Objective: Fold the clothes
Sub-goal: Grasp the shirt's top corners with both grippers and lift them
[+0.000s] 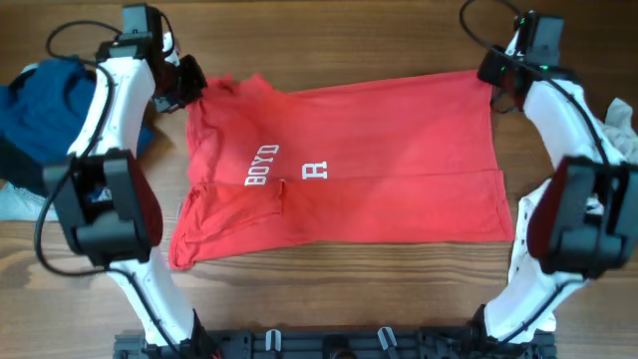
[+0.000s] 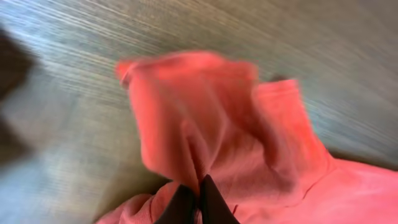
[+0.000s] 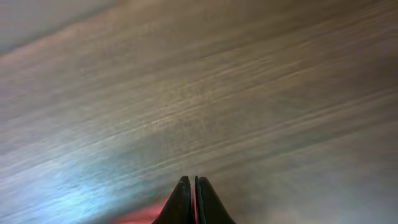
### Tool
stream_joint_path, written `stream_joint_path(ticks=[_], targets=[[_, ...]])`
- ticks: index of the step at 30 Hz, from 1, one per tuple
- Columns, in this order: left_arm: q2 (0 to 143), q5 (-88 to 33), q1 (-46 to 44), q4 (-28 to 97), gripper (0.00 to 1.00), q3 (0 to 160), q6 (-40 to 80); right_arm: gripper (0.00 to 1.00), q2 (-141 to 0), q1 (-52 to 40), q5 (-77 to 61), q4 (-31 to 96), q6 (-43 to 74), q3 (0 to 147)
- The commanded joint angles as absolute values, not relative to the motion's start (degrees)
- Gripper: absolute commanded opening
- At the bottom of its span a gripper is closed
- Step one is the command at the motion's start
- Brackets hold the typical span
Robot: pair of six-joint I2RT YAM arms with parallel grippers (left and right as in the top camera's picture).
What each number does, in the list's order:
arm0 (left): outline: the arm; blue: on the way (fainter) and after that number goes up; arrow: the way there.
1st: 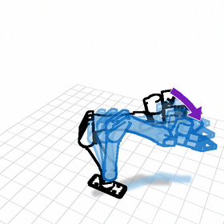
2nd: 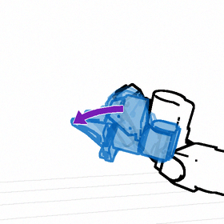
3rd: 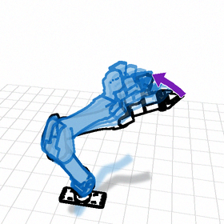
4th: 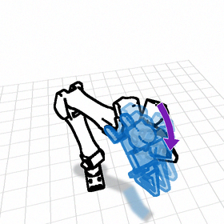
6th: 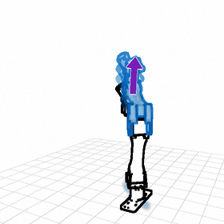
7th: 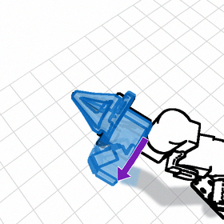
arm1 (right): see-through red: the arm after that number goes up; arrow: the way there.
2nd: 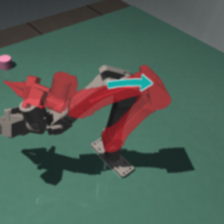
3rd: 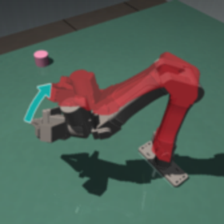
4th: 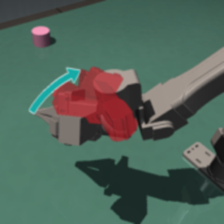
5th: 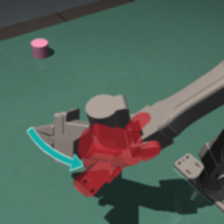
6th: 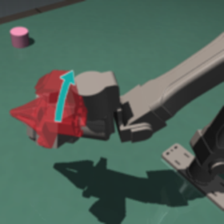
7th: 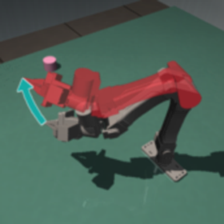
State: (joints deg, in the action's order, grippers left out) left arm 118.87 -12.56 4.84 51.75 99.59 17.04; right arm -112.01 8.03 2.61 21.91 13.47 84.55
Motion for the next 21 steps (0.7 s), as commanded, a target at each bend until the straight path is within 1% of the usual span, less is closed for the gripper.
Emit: stream_joint_path(ticks=[1,4,5,6,8,9,11,12,15,16,17,20,21], targets=[[114.0,-13.5,5.2,57.0,0.04,99.3,17.3,0.04,-106.7,8.3,5.4,30.6,14.1,84.5],[113.0,-13.5,5.9,65.3,0.04,99.3,17.3,0.04,-104.7,8.6,10.3,46.5,14.2,84.5],[113.0,-13.4,6.3,68.0,0.04,99.3,17.3,0.04,-104.7,9.0,10.3,49.7,14.2,84.5],[113.0,-13.5,6.6,70.0,0.04,99.3,17.3,0.04,-104.7,9.4,10.2,51.9,15.2,84.5],[113.0,-13.5,7.1,70.5,0.05,99.3,17.3,0.04,-104.7,10.0,6.9,51.5,14.1,84.5],[113.0,-13.5,7.2,69.5,0.05,99.3,17.1,0.05,-104.7,10.0,2.3,49.1,10.3,84.5],[113.0,-13.5,7.2,68.1,0.05,99.3,17.1,0.32,-105.1,9.7,-5.8,45.2,4.8,84.5],[113.0,-13.5,7.1,67.5,0.05,99.3,17.1,0.38,-105.4,9.5,-7.7,44.0,4.2,84.5],[113.0,-13.5,6.6,66.6,0.05,99.3,17.1,0.40,-107.7,8.1,-8.9,38.9,4.0,84.5],[113.0,-13.5,6.6,66.4,0.05,99.3,17.1,0.46,-109.1,7.3,-8.8,36.2,4.0,84.5],[113.0,-13.5,6.5,66.2,0.06,99.3,17.1,0.50,-111.2,6.5,-8.8,32.4,4.0,84.5],[113.0,-13.5,6.5,66.0,0.06,99.3,17.1,0.50,-115.3,5.3,-8.8,26.8,5.0,84.5],[113.0,-13.5,6.5,66.0,0.06,99.3,17.1,0.54,-117.6,4.9,-8.9,24.3,5.5,84.5]])
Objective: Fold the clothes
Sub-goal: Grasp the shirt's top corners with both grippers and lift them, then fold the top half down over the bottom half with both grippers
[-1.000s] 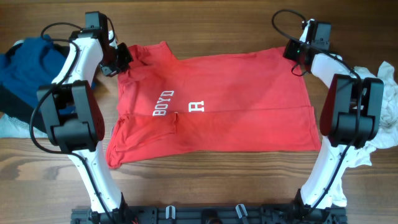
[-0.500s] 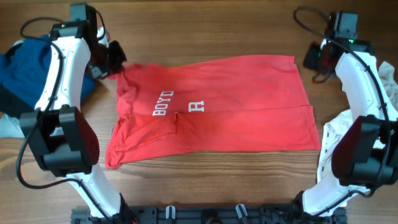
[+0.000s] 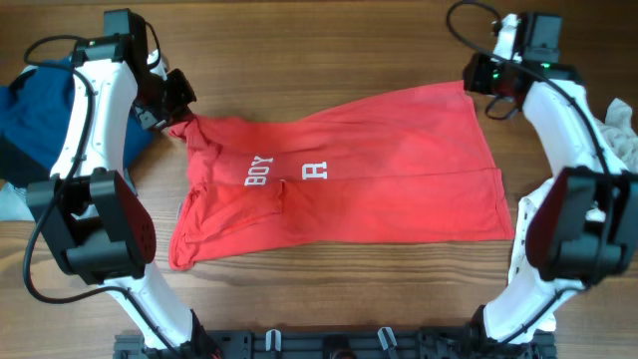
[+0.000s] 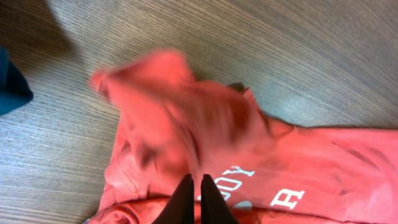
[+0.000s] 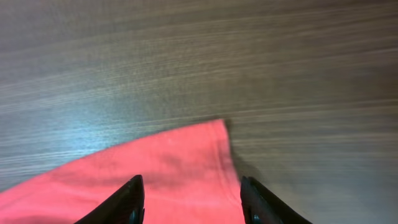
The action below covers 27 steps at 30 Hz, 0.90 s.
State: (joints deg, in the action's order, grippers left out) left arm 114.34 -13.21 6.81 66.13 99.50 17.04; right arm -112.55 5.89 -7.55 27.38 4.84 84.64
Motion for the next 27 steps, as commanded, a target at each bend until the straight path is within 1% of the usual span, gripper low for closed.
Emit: stream_joint_path(ticks=[1,5,9,10,12,13,15,18,22,27], targets=[[113.0,-13.5,6.5,66.0,0.06,99.3,17.1,0.55,-119.6,4.6,-8.9,22.0,6.3,84.5],[113.0,-13.5,6.5,65.9,0.06,99.3,17.1,0.56,-124.3,3.7,-8.3,16.0,7.1,84.5],[113.1,-13.5,6.5,64.9,0.07,99.3,17.1,0.56,-126.2,3.6,-3.8,15.0,10.9,84.5],[113.2,-13.5,6.5,64.6,0.13,99.3,17.1,0.56,-126.3,3.6,-3.4,15.0,10.9,84.5],[113.6,-13.5,6.5,64.7,0.16,99.2,17.1,0.56,-126.3,3.6,-3.4,14.9,10.9,84.5],[113.9,-13.5,6.5,64.6,0.22,99.0,17.1,0.56,-126.4,3.6,-3.4,14.9,10.9,84.5],[114.8,-13.5,6.5,63.6,0.30,97.5,17.2,0.57,-127.0,3.6,-3.5,15.0,10.9,84.5],[116.3,-13.0,6.6,59.5,0.31,94.5,17.2,0.57,-127.7,3.6,-3.4,15.9,10.9,84.5],[118.6,-8.3,6.5,56.3,0.31,94.4,20.3,0.57,-127.7,3.6,-3.4,16.3,10.9,84.5],[121.8,-8.2,6.5,56.1,0.31,94.4,21.0,0.57,-127.7,3.6,-3.4,16.8,10.5,84.5]])
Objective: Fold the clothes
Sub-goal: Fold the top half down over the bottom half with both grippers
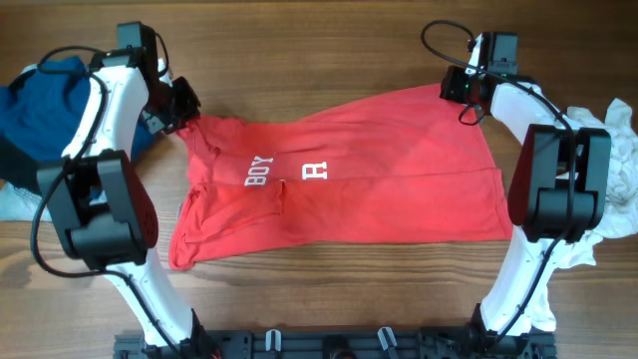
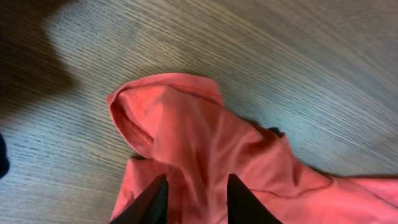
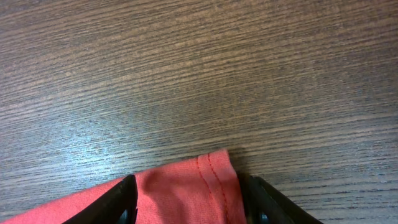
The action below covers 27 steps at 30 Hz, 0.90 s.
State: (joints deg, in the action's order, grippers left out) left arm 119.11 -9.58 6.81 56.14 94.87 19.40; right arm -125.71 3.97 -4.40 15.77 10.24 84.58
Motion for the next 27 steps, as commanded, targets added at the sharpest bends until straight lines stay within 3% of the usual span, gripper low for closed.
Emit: stream_joint_path(ticks=[1,4,5,6,10,21,27], targets=[[122.7,-8.3,6.5,55.5,0.33,94.4,21.5,0.57,-127.7,3.6,-3.4,16.8,10.5,84.5],[123.5,-9.3,6.5,53.7,0.33,94.4,21.7,0.57,-127.7,3.6,-3.4,17.1,10.5,84.5],[123.5,-10.4,6.5,53.5,0.27,94.4,21.7,0.56,-127.7,3.6,-3.4,17.2,10.5,84.5],[123.5,-10.5,6.5,53.5,0.07,94.4,21.6,0.51,-127.7,3.6,-3.4,17.2,10.5,84.5],[123.5,-10.5,6.5,53.4,0.04,94.4,21.6,0.06,-127.7,3.6,-3.4,17.2,10.6,84.5],[123.5,-11.9,6.5,53.4,0.04,94.4,21.6,0.04,-127.2,3.6,-3.4,16.2,12.5,84.5],[118.5,-17.8,6.7,54.5,0.04,94.4,20.1,0.04,-116.5,6.4,-2.7,21.0,19.6,84.5]])
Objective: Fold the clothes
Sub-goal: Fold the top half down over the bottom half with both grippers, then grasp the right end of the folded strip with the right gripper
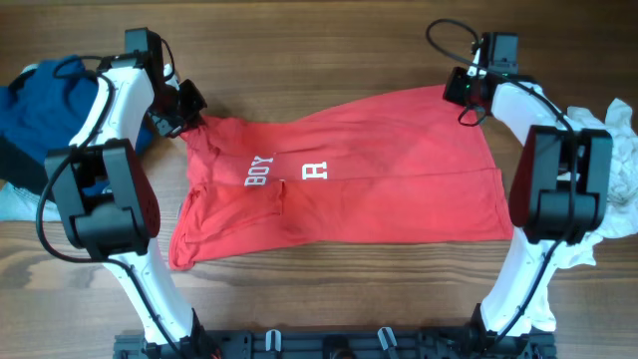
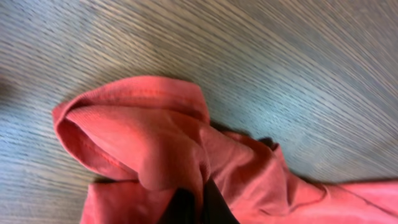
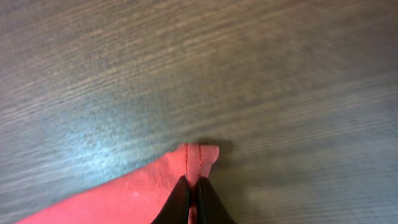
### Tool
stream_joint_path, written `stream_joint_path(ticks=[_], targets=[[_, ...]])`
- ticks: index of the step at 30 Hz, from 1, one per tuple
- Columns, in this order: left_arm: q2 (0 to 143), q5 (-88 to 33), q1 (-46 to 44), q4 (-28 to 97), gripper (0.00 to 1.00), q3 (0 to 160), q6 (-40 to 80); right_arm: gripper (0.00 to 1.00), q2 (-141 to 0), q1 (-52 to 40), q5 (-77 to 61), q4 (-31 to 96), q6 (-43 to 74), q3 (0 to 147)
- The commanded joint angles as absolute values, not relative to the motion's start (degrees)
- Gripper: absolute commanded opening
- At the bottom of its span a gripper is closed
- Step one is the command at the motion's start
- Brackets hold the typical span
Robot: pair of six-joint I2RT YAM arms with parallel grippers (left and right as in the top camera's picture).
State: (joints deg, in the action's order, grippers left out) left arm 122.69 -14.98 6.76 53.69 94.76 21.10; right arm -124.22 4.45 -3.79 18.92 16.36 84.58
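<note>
A red T-shirt point(image 1: 349, 179) with white letters lies spread on the wooden table point(image 1: 329, 40). My left gripper point(image 1: 185, 112) is at its far left corner. In the left wrist view that gripper point(image 2: 198, 204) is shut on a bunched fold of the red sleeve point(image 2: 143, 143). At the far right corner is my right gripper point(image 1: 462, 92). In the right wrist view the right gripper point(image 3: 193, 194) is shut on the stitched hem corner point(image 3: 198, 155), which lies against the wood.
A heap of blue clothing point(image 1: 40, 100) lies at the far left beside my left arm. White cloth point(image 1: 613, 125) sits at the right edge. A black rail point(image 1: 329, 344) runs along the front edge.
Both grippers stood open at the shirt's two far corners. Now each is shut on its corner: the left on the sleeve fold, the right on the hem.
First both grippers were shut at the far corners, the shirt's far edge lying farther back. Then the right was open above the hem corner while the left stayed shut. Then both were open. Now both are shut on the fabric again.
</note>
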Motion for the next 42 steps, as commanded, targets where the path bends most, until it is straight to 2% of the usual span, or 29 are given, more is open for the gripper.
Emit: stream_joint_path(ticks=[1,7,11,18,23,31,34,37,42], targets=[[117.2,-17.8,6.7,55.6,0.04,94.4,20.1,0.04,-114.3,7.0,-2.6,23.1,19.5,84.5],[109.9,-17.8,6.7,66.9,0.04,94.4,19.6,0.04,-103.2,10.5,-2.5,44.9,17.9,84.5],[106.9,-18.0,6.7,75.9,0.04,94.4,17.1,0.04,-101.2,12.1,-1.5,58.8,14.8,84.5],[106.7,-12.4,6.6,89.1,0.04,93.7,13.5,0.04,-101.3,12.3,10.5,72.1,14.2,84.5],[106.6,-12.4,5.5,87.5,0.04,83.7,12.6,0.04,-101.3,12.3,10.5,75.9,13.5,83.0],[106.6,-11.5,3.9,84.2,0.04,71.2,12.6,0.04,-101.3,12.3,10.6,74.1,13.6,75.6],[106.4,-6.9,3.9,85.8,0.15,70.5,14.0,0.22,-101.3,12.3,10.6,74.2,13.5,75.6],[103.5,0.8,4.1,84.8,0.17,71.5,22.7,0.24,-101.3,12.3,10.6,74.2,13.5,75.6],[94.4,-6.7,4.1,76.6,0.16,73.6,23.0,0.25,-101.3,12.3,10.0,73.0,13.5,75.6]])
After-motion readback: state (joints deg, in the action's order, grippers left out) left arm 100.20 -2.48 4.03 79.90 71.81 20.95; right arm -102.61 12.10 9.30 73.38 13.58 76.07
